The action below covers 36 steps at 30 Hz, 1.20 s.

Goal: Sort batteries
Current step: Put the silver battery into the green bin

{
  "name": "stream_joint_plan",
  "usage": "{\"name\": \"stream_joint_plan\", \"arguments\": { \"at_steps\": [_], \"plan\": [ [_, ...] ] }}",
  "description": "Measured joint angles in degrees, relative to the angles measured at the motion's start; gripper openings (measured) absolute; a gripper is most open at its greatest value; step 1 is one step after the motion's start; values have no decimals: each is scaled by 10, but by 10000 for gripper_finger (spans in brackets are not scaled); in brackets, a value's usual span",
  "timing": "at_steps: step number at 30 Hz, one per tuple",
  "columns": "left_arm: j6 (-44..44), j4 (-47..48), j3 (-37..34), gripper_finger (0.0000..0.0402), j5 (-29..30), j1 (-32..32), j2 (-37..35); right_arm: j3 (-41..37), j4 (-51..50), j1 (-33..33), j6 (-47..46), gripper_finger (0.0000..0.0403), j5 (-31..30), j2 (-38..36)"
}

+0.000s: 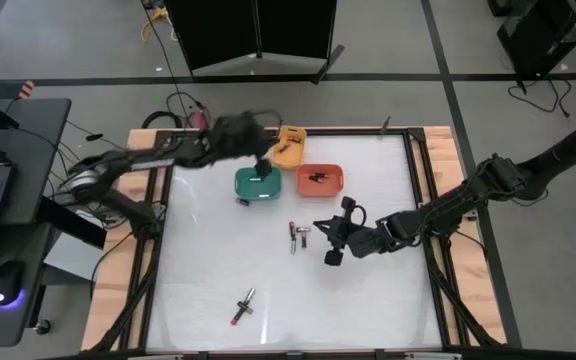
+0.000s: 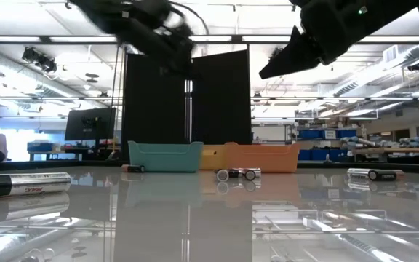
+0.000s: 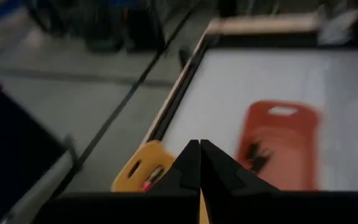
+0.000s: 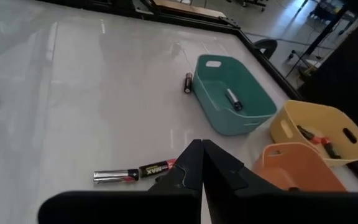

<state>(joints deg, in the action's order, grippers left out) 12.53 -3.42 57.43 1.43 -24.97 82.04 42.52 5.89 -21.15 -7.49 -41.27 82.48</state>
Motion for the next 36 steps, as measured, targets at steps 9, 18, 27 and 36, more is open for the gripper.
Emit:
{"name": "stream_joint_plan", "arguments": {
  "at_steps": [9,18,27,36],
  "plan": [
    [-23,-237,-279,6,-7,101,-179,0,0,20,-34,20,65,0],
    [-51,-411,-432,6,-5,200,-207,4,67,50,-30,24,172,61],
    [-53,-470,-483,6,20,266,-207,43,-18,80,-18,77,191,109],
    [-51,-469,-494,6,32,285,-206,44,-32,137,33,149,324,112]
  ]
}}
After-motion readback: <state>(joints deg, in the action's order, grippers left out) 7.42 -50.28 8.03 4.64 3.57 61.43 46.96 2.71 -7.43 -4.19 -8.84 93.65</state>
